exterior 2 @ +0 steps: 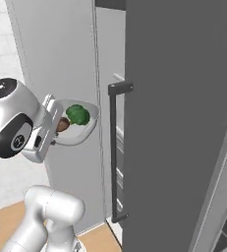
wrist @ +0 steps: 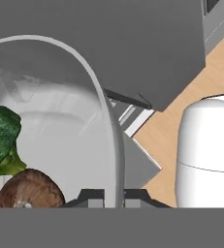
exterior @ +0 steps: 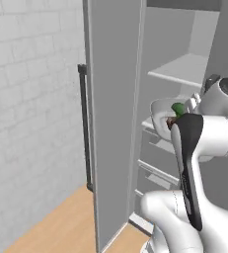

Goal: Take the meat container that has the chicken drumstick and place it on the second highest rack of the freezer. Then take the vegetable container that has the mushroom and broccoli and place it on the highest rack of the freezer.

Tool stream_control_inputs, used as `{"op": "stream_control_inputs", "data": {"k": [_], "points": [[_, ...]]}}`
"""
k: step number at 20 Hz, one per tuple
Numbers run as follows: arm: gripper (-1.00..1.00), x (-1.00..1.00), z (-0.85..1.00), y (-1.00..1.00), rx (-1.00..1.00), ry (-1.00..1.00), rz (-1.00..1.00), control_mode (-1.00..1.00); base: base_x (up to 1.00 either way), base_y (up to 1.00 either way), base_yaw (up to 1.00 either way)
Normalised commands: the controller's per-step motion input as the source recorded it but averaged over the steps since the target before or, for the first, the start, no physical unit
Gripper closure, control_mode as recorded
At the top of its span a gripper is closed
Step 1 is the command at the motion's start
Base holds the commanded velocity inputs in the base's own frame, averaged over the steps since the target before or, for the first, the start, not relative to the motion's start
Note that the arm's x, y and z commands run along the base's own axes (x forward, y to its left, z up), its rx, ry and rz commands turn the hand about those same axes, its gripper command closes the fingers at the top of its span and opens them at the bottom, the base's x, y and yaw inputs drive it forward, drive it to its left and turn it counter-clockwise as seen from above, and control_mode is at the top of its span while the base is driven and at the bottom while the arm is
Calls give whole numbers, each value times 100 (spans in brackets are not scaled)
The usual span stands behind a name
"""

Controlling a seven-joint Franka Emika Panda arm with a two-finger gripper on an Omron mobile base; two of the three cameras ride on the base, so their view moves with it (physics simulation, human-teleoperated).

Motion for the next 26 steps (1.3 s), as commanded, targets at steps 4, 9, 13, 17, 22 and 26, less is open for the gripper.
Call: {"op": "stream_control_inputs", "data": {"k": [4,9,13,17,22,26], "points": [[100,0,0,0,0,0,0,100,75,13,-39],[100,0,0,0,0,0,0,100,55,17,-47],[100,0,0,0,0,0,0,100,57,23,-48],[100,0,0,0,0,0,0,100,54,25,-48],[100,0,0,0,0,0,0,100,49,40,-50],[100,0,0,0,0,0,0,100,31,50,-42]]}}
